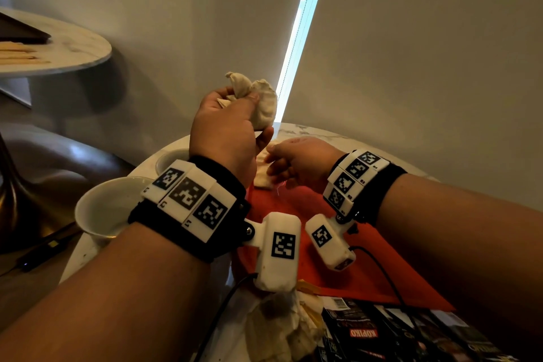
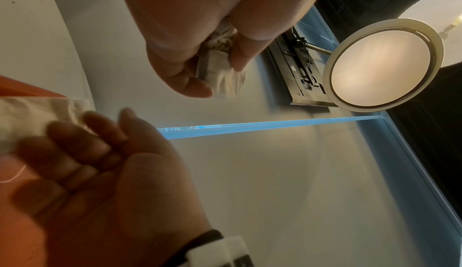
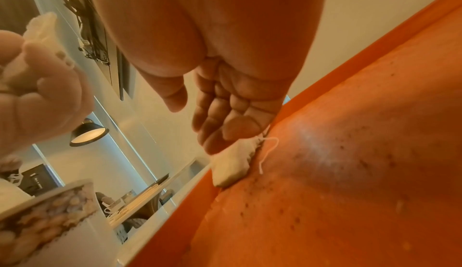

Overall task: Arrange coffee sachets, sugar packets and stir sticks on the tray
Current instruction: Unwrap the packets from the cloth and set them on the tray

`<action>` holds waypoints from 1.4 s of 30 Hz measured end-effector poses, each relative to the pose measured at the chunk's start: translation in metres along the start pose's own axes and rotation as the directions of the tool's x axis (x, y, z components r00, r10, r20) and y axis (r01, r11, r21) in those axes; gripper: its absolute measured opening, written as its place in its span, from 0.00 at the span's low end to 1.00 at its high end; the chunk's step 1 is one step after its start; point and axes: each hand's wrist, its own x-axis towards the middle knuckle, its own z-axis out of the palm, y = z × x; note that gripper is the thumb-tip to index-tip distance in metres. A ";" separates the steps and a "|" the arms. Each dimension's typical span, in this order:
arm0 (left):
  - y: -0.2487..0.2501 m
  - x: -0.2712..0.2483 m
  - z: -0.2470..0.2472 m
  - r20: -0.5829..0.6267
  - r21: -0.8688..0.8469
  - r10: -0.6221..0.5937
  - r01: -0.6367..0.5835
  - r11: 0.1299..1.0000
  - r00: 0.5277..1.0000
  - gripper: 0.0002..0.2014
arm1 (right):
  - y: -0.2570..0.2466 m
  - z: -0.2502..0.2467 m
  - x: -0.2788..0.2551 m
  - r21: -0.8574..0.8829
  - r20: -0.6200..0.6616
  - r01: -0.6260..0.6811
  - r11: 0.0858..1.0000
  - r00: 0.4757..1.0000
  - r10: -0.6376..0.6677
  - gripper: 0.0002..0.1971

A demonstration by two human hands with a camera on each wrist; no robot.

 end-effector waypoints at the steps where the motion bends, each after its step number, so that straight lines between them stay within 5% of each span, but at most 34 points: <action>1: -0.001 -0.001 0.000 0.008 -0.010 -0.005 0.005 1.000 1.000 0.08 | -0.002 -0.004 -0.001 -0.008 -0.038 0.040 0.999 0.998 -0.040 0.14; 5: -0.003 -0.002 0.002 0.054 -0.011 -0.016 0.017 1.000 0.998 0.10 | -0.018 -0.021 -0.010 0.111 -0.173 0.193 0.975 0.970 -0.172 0.19; 10: -0.008 0.000 0.001 0.069 0.027 -0.056 0.055 0.998 0.996 0.13 | -0.048 -0.037 -0.036 0.249 -0.113 0.335 0.909 0.942 -0.316 0.21; 15: -0.011 0.001 -0.001 0.084 0.053 -0.045 0.040 0.998 0.995 0.14 | -0.057 -0.038 -0.049 0.150 -0.066 0.428 0.891 0.904 -0.423 0.08; 35: -0.014 0.004 -0.004 0.087 0.119 -0.035 0.024 0.993 0.996 0.14 | -0.049 -0.033 -0.053 0.129 -0.130 0.397 0.909 0.915 -0.381 0.04; 42: -0.010 0.004 -0.004 -0.018 0.195 0.054 -0.049 0.980 0.998 0.04 | -0.042 -0.037 -0.049 0.188 -0.147 0.371 0.910 0.926 -0.347 0.05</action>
